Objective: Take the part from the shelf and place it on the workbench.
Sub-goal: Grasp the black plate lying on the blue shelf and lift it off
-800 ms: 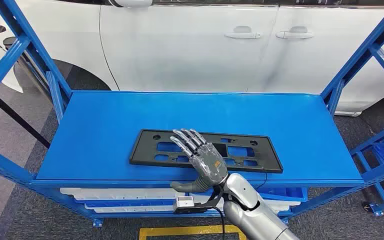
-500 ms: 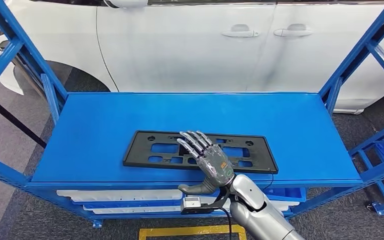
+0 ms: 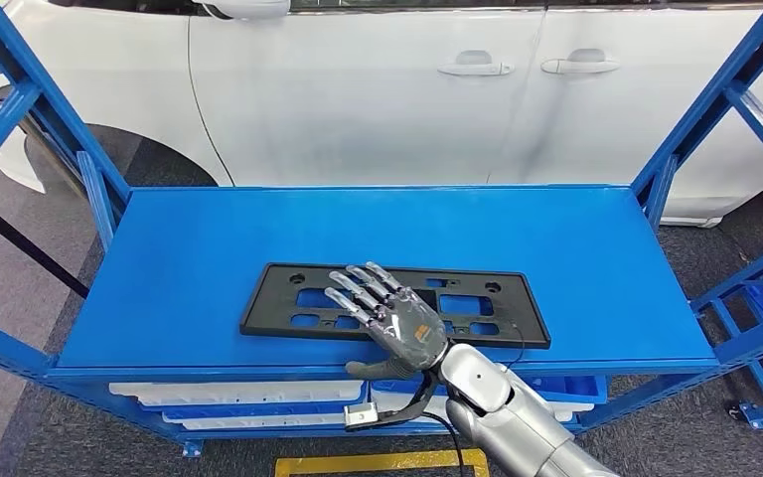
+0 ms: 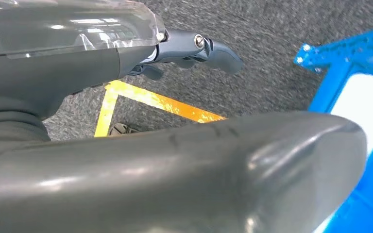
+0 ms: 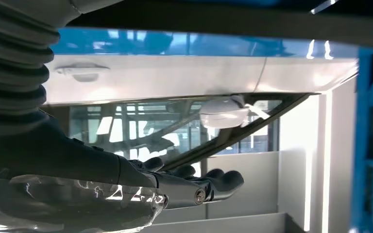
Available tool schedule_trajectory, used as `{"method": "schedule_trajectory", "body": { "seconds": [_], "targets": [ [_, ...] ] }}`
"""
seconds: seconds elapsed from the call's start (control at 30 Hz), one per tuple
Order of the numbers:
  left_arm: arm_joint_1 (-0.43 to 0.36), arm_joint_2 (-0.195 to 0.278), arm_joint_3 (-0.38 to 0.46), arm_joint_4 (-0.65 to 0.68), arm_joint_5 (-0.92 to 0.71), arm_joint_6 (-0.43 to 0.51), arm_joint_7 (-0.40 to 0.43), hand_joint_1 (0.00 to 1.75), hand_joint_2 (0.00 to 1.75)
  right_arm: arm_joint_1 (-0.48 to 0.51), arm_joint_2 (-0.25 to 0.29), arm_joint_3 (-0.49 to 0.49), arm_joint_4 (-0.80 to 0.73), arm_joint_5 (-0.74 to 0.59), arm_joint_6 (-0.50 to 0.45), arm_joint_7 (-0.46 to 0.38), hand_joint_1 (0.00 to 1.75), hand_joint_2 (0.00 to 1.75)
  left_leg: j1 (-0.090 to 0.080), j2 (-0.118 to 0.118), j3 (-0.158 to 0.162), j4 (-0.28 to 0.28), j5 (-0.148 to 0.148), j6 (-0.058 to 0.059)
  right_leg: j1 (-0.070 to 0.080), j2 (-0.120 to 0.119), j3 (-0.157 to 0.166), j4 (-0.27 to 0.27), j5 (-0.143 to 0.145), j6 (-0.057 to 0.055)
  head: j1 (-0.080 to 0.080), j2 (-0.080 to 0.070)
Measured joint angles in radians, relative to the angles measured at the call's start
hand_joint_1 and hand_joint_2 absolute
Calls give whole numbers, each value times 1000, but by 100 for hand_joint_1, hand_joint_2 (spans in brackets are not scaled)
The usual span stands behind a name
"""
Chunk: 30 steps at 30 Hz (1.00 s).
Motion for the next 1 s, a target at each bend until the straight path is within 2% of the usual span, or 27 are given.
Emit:
{"method": "schedule_trajectory", "body": {
  "seconds": [0.07,0.1,0.17,0.2,0.23,0.27,0.3,0.33,0.4,0.43,0.5,0.57,0.6,0.7,0.73,0.77,0.8,0.83,0.9,0.93,1.0],
  "targets": [
    [0,-1,0,0,-1,0,-1,0,0,-22,20,28,29,30,-10,25,0,175,3,1,2,-6,6,11,-2,-1,-8,21,-16,11,0,0],
    [-1,-1,0,0,-1,0,-2,0,0,-33,29,38,40,43,-12,35,0,175,6,1,2,-10,8,15,-4,-1,-25,57,-39,16,0,0],
    [-1,-1,0,0,-2,0,-2,0,0,-49,45,56,66,66,-14,58,0,175,6,1,1,-10,10,19,-10,-2,-85,183,-102,27,0,0],
    [-1,-1,0,0,-2,0,-3,0,0,-52,52,65,78,76,-14,69,0,175,6,1,0,-10,9,20,-13,-2,-115,246,-125,30,0,0],
    [0,-1,0,0,-2,0,-3,0,0,-54,57,72,90,85,-14,79,0,175,6,1,0,-9,9,19,-16,-2,-134,281,-130,33,0,0],
    [1,-1,0,0,-2,0,-3,0,0,-55,62,78,100,91,-14,88,0,175,6,0,0,-9,9,19,-18,-3,-134,277,-114,33,0,0],
    [2,-1,0,0,-2,0,-3,0,0,-57,66,81,108,95,-15,95,0,175,6,-1,2,-9,8,17,-19,-3,-115,233,-82,32,0,0],
    [3,-2,0,0,-2,0,-3,0,0,-61,70,83,114,98,-15,100,0,175,6,-2,4,-8,6,15,-20,-4,-81,161,-43,29,0,0],
    [3,-2,0,0,-2,0,-3,0,0,-72,76,87,126,100,-15,105,0,175,4,-2,4,-8,4,7,-16,-4,-24,37,1,20,0,0],
    [2,-2,0,0,-2,0,-3,0,0,-77,79,89,131,102,-16,106,0,175,3,-2,3,-8,3,2,-13,-4,-12,9,6,16,0,0],
    [3,-2,0,0,-2,0,-3,0,0,-81,83,92,143,108,-16,111,0,175,3,-2,3,-11,3,-11,-8,-2,-11,1,4,7,0,0],
    [3,-2,0,0,-3,0,-3,0,0,-85,90,92,158,124,-17,124,0,175,4,0,-6,12,-9,-21,-11,-3,-6,-7,8,-6,0,0],
    [3,-2,0,0,-4,0,-4,0,0,-90,97,92,169,139,-18,137,0,175,5,1,-21,46,-28,-24,-13,-4,-3,-11,9,-12,0,0],
    [4,-2,0,0,-5,-1,-7,0,0,-104,124,92,217,197,-19,188,0,175,4,2,-108,231,-119,-28,-9,-6,0,-14,8,-23,0,0],
    [5,-2,0,0,-5,-1,-8,0,0,-107,130,91,233,212,-19,202,0,175,4,2,-131,275,-131,-29,-7,-6,1,-13,8,-24,0,0],
    [6,-2,0,0,-5,-1,-10,0,0,-108,135,91,247,221,-19,212,0,175,4,2,-138,285,-124,-29,-6,-6,1,-11,7,-24,0,0],
    [7,-2,0,0,-5,-1,-11,0,0,-110,140,91,257,226,-19,217,0,175,4,2,-125,251,-96,-28,-6,-5,2,-9,5,-24,0,0],
    [8,-2,0,0,-5,-1,-11,0,0,-112,144,91,266,229,-19,220,0,175,5,2,-94,184,-56,-26,-6,-5,3,-6,2,-22,0,0],
    [7,-2,0,0,-5,-1,-12,0,0,-120,152,90,280,230,-20,223,0,175,3,2,-32,54,-3,-20,-3,-3,2,2,-4,-16,0,0],
    [6,-2,0,0,-5,-1,-12,0,0,-123,155,90,285,230,-20,224,0,175,2,1,-16,19,6,-16,-2,-2,0,6,-6,-13,0,0],
    [6,-2,0,0,-5,-1,-12,0,0,-129,158,90,295,230,-20,224,0,175,-1,-1,-15,8,7,-6,0,-1,-3,7,-5,-5,0,0]
  ]
}}
